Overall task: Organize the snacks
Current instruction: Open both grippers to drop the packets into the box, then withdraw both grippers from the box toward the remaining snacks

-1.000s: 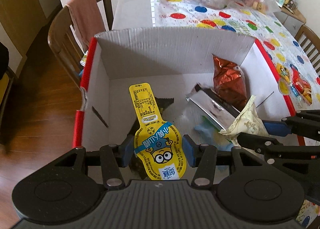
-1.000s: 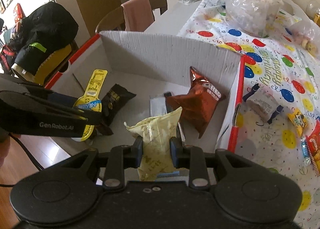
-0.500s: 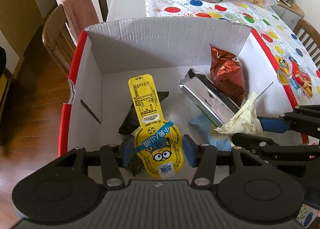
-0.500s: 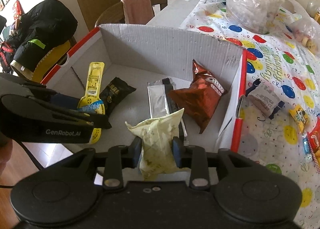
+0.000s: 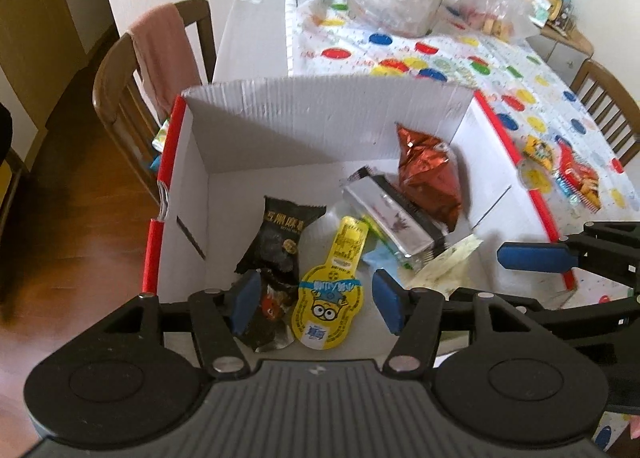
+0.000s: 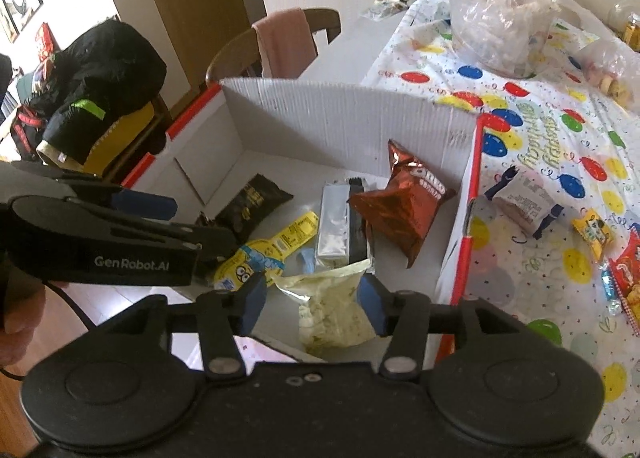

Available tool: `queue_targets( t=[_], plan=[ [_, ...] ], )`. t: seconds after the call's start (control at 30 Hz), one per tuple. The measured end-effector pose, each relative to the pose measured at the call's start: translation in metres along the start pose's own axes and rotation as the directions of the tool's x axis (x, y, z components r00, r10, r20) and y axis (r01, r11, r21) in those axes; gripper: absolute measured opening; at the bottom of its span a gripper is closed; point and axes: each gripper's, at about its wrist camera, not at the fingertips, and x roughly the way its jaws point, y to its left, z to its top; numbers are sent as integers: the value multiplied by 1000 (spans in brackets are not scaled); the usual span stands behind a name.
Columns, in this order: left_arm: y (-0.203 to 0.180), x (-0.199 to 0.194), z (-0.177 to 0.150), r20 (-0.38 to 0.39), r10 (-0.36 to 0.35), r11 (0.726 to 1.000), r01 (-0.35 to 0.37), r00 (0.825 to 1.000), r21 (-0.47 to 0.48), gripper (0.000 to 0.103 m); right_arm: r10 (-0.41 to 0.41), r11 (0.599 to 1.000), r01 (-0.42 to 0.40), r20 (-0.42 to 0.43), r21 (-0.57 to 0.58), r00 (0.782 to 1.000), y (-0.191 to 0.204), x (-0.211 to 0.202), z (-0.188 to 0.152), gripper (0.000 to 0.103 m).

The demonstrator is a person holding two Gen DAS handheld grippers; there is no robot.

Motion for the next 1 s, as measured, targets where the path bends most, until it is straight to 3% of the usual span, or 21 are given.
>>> queue_targets(
  t=[0.13, 0.2, 0.43, 0.67, 0.77, 1.0],
  plan=[
    [-4, -14, 2, 37, -18, 1000, 18, 999, 8, 67, 0, 1000, -1, 39, 19, 999, -1, -19, 1, 64],
    [-8, -22, 3, 60, -25, 1000, 25, 998, 9, 70, 1, 1000, -3, 60, 24, 998, -3, -29, 0, 65],
    [-22, -44, 5, 126, -65, 998, 62, 990, 31, 73, -26, 997, 16, 133, 76, 991, -21, -61, -2, 80],
    [-44, -61, 11, 202, -97, 995, 88, 975, 55, 79, -57, 990, 30, 196, 138, 979, -47, -93, -6, 84],
    [-59, -62, 15, 212, -113, 992, 100, 971, 73, 79, -71, 987, 36, 222, 157, 972, -58, -105, -10, 95],
    [-104, -54, 23, 197, -157, 983, 134, 968, 126, 79, -83, 982, 36, 254, 186, 964, -96, -128, -22, 100]
  ],
)
